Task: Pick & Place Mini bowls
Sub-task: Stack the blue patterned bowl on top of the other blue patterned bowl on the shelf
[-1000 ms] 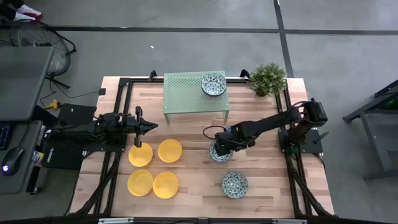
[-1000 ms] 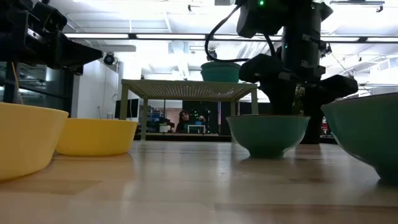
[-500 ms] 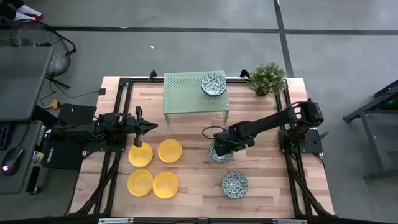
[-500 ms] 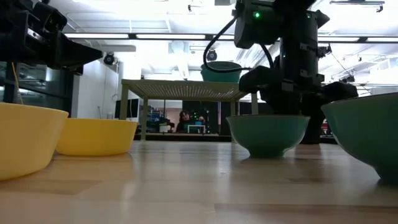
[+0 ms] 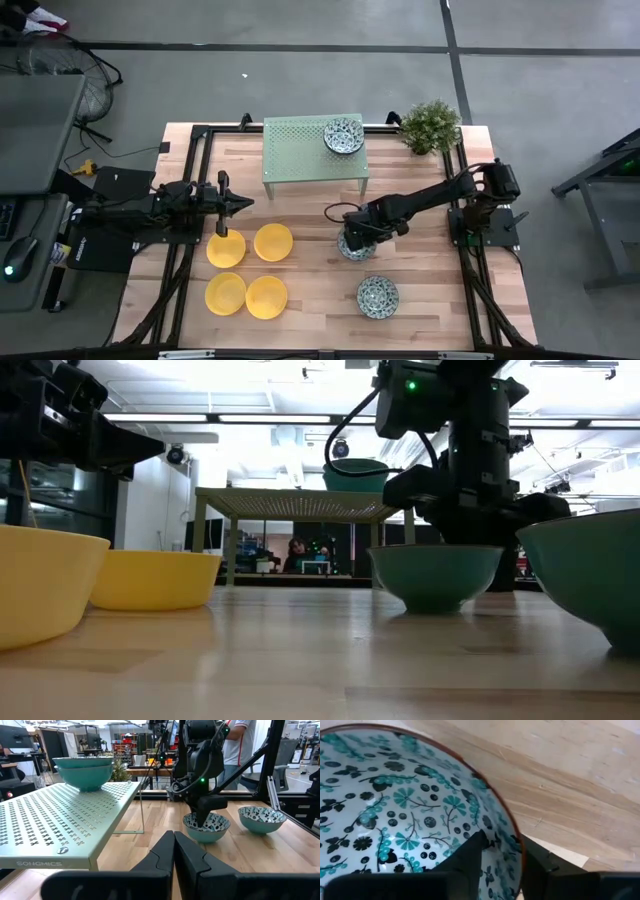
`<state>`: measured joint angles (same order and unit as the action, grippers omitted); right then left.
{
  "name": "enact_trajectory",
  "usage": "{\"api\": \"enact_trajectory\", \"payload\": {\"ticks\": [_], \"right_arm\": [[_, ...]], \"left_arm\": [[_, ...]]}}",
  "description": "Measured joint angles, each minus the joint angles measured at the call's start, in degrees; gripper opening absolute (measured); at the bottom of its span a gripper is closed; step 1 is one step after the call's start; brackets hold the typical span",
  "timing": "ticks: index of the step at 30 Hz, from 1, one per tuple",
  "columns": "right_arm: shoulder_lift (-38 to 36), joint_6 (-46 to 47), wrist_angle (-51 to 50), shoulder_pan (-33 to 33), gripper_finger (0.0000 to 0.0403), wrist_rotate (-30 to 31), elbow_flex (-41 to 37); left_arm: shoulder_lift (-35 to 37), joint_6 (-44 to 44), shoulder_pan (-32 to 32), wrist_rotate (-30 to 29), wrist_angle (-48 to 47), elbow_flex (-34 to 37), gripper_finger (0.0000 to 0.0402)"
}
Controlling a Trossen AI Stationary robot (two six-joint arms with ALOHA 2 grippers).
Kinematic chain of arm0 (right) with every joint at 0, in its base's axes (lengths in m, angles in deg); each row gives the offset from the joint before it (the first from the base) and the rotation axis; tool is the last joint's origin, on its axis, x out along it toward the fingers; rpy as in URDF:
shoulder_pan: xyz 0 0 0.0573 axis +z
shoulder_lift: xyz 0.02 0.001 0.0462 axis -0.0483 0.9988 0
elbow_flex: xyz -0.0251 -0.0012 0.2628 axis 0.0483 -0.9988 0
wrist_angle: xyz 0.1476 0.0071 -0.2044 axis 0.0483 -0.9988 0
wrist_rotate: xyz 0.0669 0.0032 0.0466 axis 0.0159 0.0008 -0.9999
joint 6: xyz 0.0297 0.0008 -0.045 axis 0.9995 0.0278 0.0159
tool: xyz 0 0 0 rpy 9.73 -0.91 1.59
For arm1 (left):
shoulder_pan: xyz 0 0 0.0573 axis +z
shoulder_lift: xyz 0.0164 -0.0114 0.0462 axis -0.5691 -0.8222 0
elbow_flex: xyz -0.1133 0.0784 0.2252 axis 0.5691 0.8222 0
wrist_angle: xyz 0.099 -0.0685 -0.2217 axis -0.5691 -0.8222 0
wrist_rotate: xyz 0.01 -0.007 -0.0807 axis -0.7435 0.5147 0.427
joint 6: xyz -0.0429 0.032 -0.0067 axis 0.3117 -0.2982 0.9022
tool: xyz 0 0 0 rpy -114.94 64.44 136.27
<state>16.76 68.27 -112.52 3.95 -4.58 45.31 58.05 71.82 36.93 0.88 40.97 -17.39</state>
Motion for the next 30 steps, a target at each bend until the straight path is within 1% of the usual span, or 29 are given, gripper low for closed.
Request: {"api": "enact_trajectory", "payload": {"ticks": [7,9,15,21,30], "right_arm": [[-0.40,-1.46,0.06,-0.02,0.0022,-0.05,0.23],[-0.74,-2.15,0.07,-0.02,0.0010,-0.09,0.24],[-1.70,-3.12,-0.06,-0.06,0.0005,-0.53,0.13],[-3.31,-4.25,-0.44,0.02,0.0003,-2.28,-0.12],[-9.58,-4.82,0.25,0.02,0.0003,-3.08,-0.15]], "left_arm": [[0.01,0.01,-0.01,0.00,-0.02,0.00,0.0007],[0.01,0.02,-0.02,0.00,-0.01,0.00,0.0007],[0.00,0.01,-0.01,0.00,-0.01,0.00,0.0007],[0.02,0.00,0.00,0.00,-0.02,0.00,0.0007],[0.00,0.02,-0.01,0.00,-0.01,0.00,0.0007]]}}
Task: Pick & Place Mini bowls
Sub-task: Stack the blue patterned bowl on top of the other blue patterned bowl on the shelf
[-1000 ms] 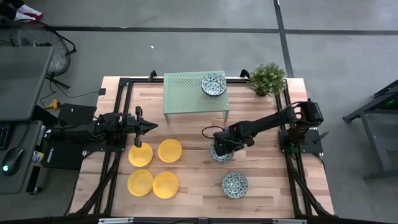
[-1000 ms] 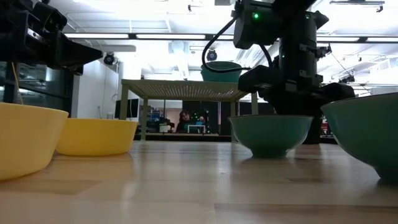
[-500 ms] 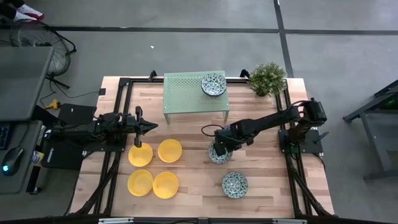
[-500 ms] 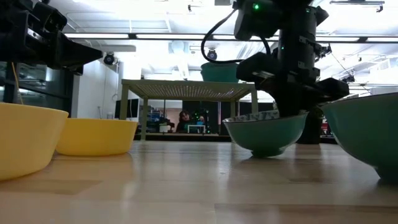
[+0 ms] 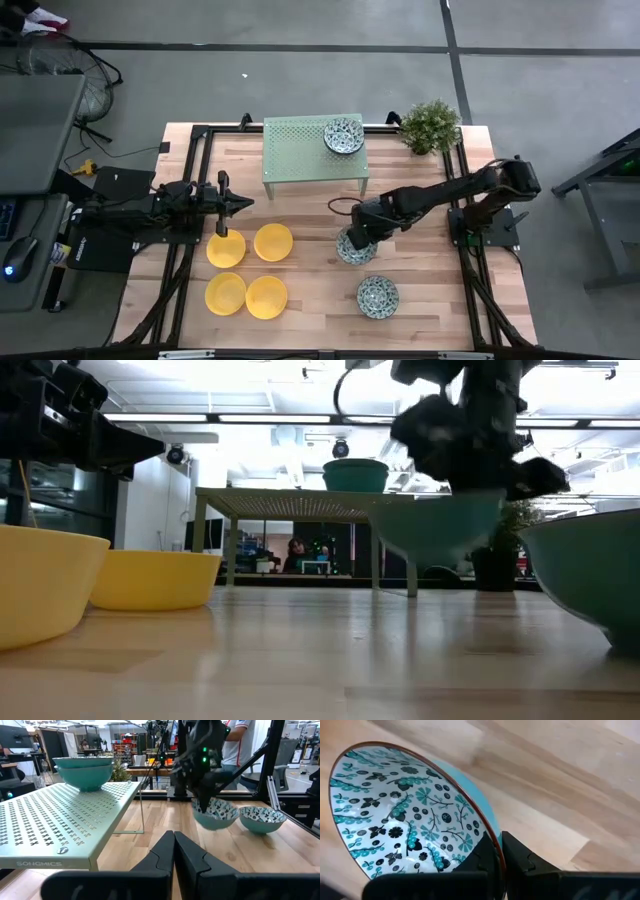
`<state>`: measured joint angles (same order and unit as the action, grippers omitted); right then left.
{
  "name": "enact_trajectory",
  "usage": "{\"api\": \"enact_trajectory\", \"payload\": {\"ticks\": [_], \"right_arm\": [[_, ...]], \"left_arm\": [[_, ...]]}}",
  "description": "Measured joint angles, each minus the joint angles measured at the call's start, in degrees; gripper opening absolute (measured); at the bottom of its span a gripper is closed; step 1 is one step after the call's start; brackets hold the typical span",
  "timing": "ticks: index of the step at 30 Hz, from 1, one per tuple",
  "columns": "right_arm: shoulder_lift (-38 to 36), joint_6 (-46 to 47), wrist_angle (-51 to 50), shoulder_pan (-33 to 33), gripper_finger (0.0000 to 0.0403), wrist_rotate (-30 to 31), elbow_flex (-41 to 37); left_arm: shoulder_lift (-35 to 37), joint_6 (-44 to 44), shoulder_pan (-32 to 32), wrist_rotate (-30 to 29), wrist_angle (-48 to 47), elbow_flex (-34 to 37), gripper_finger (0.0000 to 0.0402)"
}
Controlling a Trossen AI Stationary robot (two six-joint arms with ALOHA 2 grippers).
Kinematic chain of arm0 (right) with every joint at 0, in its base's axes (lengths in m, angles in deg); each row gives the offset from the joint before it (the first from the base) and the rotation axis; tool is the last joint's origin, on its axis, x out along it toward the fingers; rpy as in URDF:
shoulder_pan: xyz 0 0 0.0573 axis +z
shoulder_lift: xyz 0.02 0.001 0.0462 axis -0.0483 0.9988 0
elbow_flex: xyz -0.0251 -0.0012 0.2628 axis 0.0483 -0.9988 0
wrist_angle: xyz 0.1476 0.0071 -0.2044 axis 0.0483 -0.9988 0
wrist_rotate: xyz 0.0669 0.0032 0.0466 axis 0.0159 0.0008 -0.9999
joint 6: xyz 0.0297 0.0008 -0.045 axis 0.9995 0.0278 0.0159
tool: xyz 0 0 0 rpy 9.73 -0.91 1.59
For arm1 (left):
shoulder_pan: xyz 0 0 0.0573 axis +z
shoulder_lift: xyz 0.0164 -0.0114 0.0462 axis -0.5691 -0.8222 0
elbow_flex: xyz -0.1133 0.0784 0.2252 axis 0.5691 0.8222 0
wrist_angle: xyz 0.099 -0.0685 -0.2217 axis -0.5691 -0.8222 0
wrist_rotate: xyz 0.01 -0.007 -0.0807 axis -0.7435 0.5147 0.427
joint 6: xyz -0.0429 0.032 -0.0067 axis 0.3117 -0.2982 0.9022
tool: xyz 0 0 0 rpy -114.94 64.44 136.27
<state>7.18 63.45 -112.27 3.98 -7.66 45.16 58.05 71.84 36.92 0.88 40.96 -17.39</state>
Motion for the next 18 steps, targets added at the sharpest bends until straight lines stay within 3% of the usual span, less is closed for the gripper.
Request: {"api": "enact_trajectory", "payload": {"ticks": [8,18], "right_arm": [[-6.48,-0.72,-3.41,-0.32,0.0003,1.95,2.91],[-7.86,-10.37,-20.07,-5.50,0.0003,4.68,18.22]], "left_arm": [[0.00,0.00,-0.01,0.00,0.00,0.00,0.0007],[0.00,0.00,-0.01,0.00,0.00,0.00,0.0007]]}}
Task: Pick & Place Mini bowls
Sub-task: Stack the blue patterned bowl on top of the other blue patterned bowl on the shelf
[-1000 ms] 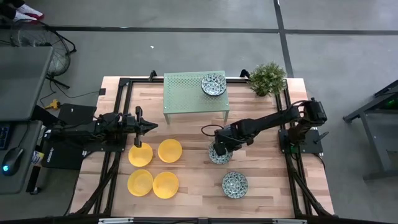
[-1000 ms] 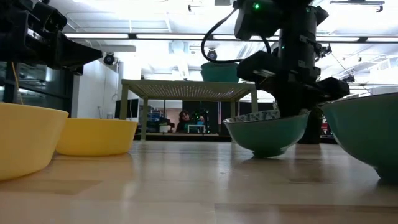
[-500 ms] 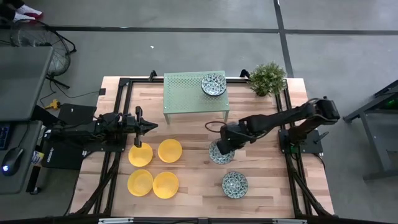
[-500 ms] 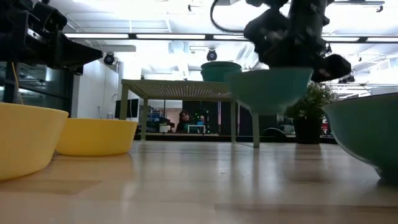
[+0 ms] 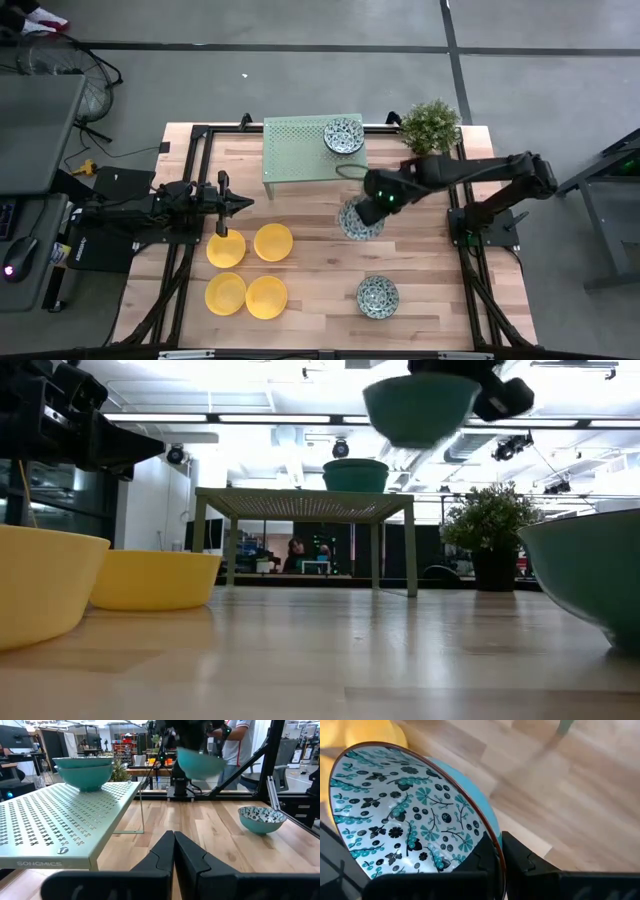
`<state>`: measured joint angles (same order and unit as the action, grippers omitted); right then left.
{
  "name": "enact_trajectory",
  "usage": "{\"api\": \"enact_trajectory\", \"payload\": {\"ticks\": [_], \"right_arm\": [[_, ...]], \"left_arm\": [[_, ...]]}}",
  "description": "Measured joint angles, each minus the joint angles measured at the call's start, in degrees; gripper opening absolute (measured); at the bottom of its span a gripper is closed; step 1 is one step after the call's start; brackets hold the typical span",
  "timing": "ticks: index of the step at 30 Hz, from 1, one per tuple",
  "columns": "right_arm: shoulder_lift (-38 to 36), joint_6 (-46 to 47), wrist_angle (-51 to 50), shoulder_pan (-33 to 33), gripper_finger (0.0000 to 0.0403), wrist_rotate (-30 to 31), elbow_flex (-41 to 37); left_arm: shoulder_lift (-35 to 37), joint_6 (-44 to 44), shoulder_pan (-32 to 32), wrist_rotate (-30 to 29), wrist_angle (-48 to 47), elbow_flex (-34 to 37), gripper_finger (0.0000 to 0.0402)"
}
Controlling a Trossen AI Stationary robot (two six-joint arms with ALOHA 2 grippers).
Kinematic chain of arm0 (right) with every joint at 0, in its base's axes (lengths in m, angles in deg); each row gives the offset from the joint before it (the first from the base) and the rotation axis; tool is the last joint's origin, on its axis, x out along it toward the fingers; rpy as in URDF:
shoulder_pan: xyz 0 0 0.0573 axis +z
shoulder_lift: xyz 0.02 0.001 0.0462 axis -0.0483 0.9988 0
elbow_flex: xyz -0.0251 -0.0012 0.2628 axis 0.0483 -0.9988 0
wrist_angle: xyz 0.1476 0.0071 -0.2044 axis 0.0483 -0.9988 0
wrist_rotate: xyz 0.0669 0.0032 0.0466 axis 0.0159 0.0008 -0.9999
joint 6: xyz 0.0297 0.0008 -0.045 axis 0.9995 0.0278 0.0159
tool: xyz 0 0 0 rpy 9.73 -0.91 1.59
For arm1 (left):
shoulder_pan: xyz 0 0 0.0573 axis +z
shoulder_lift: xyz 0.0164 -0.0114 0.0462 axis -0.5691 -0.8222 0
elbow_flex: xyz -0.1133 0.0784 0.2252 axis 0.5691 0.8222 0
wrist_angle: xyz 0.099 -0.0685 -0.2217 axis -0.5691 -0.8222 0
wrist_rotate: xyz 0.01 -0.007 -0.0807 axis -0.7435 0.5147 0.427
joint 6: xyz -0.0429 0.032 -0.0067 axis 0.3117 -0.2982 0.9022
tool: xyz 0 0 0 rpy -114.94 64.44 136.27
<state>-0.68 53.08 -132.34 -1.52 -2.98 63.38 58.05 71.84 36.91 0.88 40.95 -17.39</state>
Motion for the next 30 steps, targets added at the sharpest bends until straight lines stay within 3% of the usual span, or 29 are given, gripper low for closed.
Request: {"api": "enact_trajectory", "payload": {"ticks": [13,21,30], "right_arm": [[0.00,-16.75,-5.08,-12.27,0.0003,1.46,14.02],[0.00,-25.18,-4.73,-19.25,0.0003,-0.31,16.54],[0.58,-26.10,-0.08,-27.37,0.0003,-3.48,16.82]], "left_arm": [[0.02,0.00,0.02,0.00,0.01,0.00,0.0007],[0.00,-0.02,0.00,0.00,-0.01,0.00,0.0007],[0.00,-0.02,0.00,0.00,0.01,0.00,0.0007]]}}
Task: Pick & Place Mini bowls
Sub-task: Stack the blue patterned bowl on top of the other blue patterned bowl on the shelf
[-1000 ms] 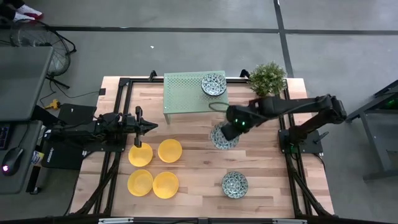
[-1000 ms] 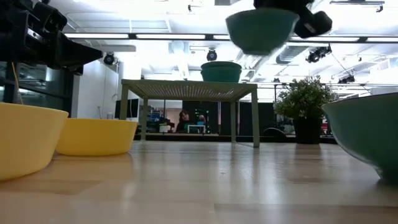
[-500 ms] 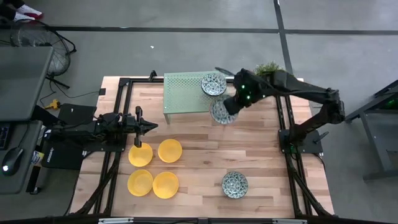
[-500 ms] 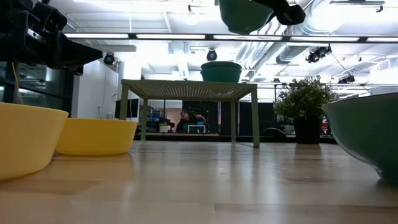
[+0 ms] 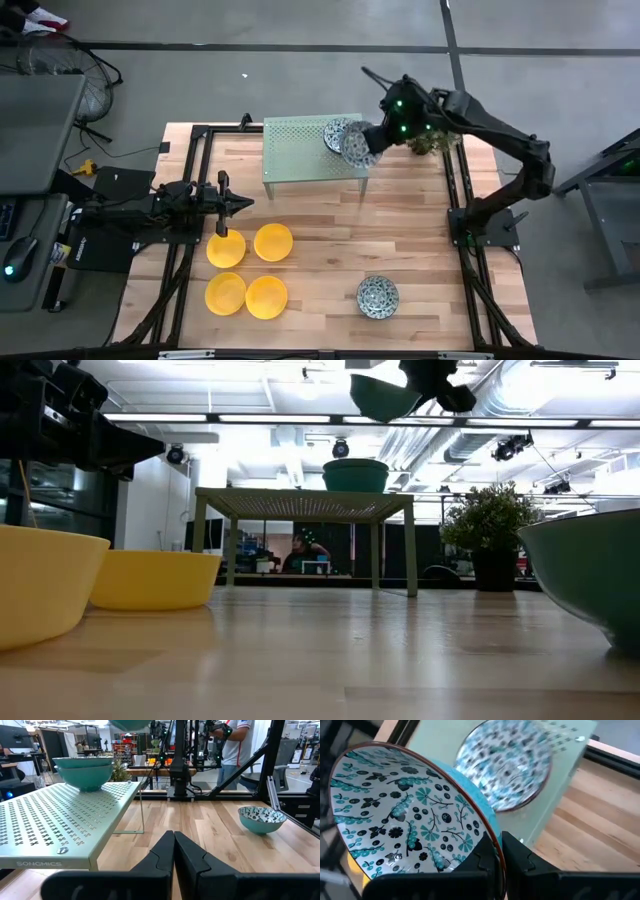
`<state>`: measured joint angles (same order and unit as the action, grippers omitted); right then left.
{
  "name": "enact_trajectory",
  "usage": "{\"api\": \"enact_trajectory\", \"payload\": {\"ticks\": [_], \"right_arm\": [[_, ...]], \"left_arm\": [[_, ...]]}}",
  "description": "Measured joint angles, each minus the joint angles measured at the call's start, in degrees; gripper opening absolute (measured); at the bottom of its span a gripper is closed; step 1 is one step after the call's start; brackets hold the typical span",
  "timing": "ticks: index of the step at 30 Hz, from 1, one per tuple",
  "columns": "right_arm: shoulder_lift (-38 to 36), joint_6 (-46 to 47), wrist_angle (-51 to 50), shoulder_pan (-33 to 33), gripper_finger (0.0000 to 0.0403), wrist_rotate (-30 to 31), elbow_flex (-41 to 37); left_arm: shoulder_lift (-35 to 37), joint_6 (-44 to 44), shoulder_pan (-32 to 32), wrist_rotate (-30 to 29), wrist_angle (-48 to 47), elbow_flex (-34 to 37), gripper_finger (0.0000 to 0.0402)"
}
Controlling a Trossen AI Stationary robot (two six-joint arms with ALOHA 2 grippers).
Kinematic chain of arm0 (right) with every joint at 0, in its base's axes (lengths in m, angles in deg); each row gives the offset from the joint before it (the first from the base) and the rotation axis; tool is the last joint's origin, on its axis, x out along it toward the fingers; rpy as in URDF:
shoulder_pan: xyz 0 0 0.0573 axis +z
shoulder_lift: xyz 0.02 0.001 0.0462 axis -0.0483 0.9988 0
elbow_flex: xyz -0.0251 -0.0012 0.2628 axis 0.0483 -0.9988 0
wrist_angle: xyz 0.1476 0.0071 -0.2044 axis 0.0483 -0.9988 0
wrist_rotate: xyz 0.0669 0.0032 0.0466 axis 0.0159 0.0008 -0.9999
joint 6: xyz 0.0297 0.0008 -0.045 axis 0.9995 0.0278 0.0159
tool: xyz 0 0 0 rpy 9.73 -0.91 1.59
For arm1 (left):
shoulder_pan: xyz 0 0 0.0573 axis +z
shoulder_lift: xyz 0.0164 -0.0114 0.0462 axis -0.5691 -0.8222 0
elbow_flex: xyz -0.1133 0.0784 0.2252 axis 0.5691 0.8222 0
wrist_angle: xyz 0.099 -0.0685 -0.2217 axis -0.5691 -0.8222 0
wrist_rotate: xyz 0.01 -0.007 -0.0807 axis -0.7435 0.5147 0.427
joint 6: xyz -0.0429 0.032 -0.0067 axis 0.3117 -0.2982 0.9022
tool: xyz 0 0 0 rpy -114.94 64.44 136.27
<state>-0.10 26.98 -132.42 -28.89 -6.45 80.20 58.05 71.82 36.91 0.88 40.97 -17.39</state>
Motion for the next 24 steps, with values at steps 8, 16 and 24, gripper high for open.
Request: {"api": "enact_trajectory", "payload": {"ticks": [8,16,24], "right_arm": [[3.30,5.88,7.08,-5.49,0.0003,-3.35,0.00],[6.06,11.14,9.62,-7.02,0.0003,-4.23,0.00],[8.39,13.84,8.79,-8.11,0.0003,-6.82,0.00]], "left_arm": [[0.02,0.00,0.02,0.00,0.00,0.00,0.0007],[0.01,0.01,0.00,0.00,-0.01,0.00,0.0007],[0.02,0.01,0.00,0.00,0.00,0.00,0.0007]]}}
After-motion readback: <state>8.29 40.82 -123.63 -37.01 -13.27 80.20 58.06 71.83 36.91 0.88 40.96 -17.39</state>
